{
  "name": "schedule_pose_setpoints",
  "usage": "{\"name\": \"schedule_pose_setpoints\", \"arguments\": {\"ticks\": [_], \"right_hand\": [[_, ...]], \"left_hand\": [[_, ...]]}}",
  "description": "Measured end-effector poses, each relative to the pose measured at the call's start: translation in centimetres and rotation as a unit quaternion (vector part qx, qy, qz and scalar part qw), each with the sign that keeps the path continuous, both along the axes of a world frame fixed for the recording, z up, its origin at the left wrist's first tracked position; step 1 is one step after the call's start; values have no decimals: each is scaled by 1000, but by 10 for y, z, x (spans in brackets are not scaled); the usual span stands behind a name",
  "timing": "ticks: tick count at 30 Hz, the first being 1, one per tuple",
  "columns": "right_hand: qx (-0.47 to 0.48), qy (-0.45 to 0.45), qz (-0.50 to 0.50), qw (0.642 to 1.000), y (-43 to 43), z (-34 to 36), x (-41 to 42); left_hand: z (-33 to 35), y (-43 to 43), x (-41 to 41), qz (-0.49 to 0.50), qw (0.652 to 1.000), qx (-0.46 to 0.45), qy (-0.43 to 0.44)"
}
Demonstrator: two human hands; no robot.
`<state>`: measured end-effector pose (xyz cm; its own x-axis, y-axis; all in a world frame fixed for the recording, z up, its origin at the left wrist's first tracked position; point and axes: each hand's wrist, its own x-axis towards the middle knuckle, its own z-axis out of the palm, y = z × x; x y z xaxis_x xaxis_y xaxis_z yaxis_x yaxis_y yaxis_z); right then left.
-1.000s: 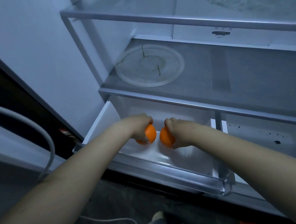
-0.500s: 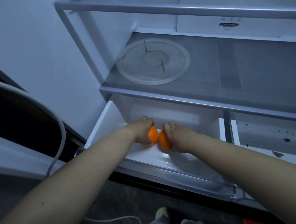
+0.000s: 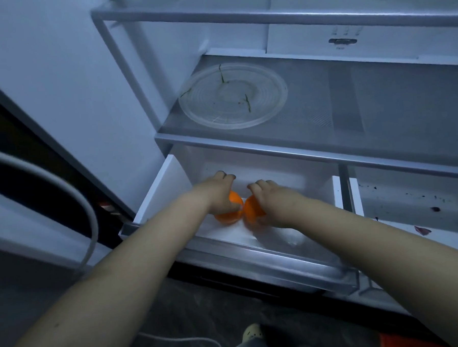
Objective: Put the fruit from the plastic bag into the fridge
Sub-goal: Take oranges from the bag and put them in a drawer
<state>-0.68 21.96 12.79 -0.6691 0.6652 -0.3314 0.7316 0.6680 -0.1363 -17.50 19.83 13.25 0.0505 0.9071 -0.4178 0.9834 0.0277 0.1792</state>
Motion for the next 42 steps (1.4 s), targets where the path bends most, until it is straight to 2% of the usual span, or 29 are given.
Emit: {"name": "schedule_pose_setpoints", "arguments": {"ticks": [5,10,13,18,22,29,33,42], "right_hand": [[55,86,1,995,-15,44,10],[126,171,26,977,-38,101,23],[151,220,37,963,-59,131,34],[185,250,75,947,-98,165,54],[191,272,97,938,-131,181,65],[177,291,145,929,-207,185,47],[146,311,203,917,-271,195,10],[74,339,368,862,-434,207,-109]], "left_hand": [[45,-24,6,31,992,120,-13],[107,-64,21,67,963,259,-28],[137,-96,36,80,948,309,-5],[170,-154,64,82,930,357,36],[184,-207,76,93,917,377,90],[191,-323,76,181,903,362,144],[199,-393,60,258,880,367,155],[206,-581,-2,402,817,358,206]]}}
